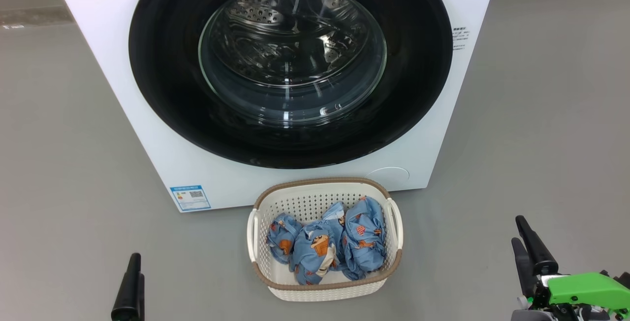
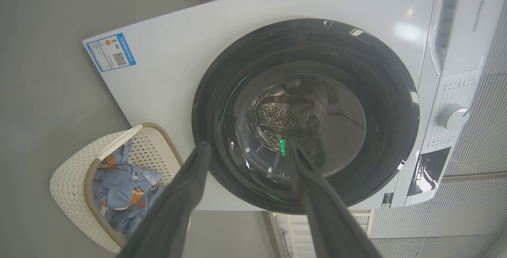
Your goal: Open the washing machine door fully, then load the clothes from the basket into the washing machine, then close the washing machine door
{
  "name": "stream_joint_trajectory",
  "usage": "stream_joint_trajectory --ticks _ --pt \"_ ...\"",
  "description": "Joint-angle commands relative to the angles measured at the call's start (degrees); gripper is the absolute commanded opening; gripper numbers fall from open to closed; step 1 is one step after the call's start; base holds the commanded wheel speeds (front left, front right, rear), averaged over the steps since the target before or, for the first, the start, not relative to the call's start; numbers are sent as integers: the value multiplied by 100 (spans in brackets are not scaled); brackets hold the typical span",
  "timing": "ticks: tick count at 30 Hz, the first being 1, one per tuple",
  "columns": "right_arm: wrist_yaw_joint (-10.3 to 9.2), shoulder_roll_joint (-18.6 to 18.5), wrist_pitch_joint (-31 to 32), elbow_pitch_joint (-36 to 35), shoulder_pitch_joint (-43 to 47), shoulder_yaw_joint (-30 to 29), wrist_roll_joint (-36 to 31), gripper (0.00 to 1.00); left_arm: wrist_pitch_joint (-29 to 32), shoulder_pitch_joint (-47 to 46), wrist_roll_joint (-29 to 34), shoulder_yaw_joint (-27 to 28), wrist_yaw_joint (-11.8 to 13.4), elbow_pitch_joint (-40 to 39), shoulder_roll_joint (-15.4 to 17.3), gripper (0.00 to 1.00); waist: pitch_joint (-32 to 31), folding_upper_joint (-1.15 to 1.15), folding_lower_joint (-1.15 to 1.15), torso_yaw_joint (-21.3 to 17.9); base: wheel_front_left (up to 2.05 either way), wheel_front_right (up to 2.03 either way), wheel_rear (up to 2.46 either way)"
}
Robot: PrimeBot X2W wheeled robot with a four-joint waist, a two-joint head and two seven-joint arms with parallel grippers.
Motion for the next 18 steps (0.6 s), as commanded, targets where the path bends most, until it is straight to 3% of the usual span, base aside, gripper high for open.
stream_joint_trajectory --ticks 1,18 --pt "7 -113 -49 -132 -271 57 -115 100 -60 -189 128 39 -1 -184 137 100 0 0 -1 2 0 0 0" --pt "12 -334 -356 -9 -509 521 -1368 100 -362 -218 1757 -29 -2 -250 250 100 -10 0 -1 51 0 0 0"
